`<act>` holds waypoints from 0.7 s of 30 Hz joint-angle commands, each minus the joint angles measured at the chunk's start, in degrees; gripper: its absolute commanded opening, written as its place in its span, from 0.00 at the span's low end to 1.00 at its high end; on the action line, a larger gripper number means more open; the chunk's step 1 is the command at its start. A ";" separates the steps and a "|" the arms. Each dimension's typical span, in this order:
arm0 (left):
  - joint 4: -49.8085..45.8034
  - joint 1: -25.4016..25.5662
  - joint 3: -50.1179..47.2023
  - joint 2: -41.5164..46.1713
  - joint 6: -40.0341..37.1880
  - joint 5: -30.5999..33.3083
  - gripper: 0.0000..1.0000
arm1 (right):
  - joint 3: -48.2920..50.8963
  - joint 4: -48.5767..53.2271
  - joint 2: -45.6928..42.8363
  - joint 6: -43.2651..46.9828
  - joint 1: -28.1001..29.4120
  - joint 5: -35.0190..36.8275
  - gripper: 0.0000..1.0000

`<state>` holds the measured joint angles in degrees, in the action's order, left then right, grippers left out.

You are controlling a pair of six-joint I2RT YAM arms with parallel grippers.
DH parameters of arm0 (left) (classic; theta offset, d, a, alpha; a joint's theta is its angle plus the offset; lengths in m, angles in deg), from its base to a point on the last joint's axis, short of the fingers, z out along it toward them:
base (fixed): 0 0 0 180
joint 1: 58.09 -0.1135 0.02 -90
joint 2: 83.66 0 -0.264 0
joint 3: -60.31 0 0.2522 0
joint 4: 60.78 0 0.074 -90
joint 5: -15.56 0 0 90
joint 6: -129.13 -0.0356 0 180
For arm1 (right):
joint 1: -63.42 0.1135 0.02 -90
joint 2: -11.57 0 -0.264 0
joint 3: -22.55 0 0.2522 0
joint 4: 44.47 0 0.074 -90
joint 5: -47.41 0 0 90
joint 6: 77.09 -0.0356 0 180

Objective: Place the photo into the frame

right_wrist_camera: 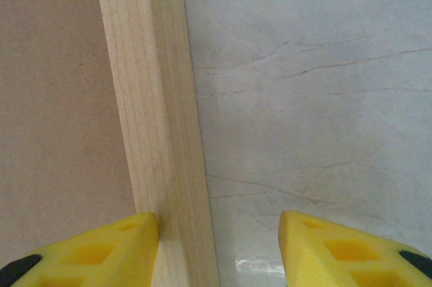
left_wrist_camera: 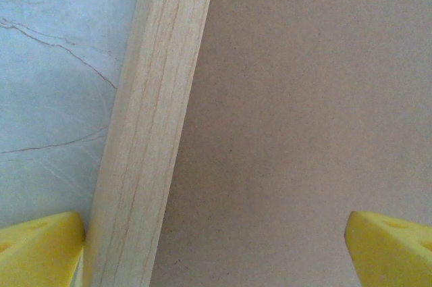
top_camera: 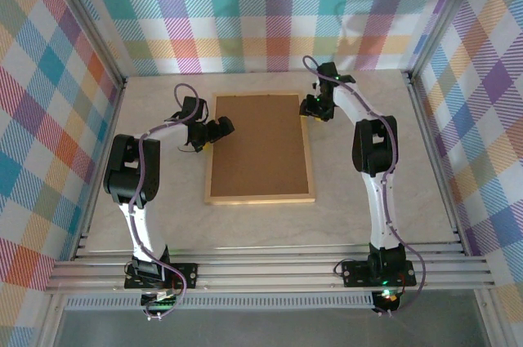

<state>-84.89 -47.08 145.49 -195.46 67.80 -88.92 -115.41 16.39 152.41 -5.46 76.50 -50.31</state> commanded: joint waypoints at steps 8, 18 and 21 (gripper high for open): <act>-1.08 1.13 -0.17 -1.04 -0.49 -3.32 0.99 | 0.19 -0.95 2.46 -0.65 0.24 -1.92 0.51; -0.81 1.12 0.20 -1.47 -0.15 -4.22 0.99 | -3.43 1.84 6.44 -0.71 1.01 -3.92 0.51; -0.55 1.12 0.22 -1.74 -0.16 -4.62 0.99 | -6.37 5.49 8.72 0.36 2.21 -3.01 0.51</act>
<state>-84.86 -47.08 145.49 -195.46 67.80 -89.00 -120.24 17.65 155.91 -5.85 76.24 -53.57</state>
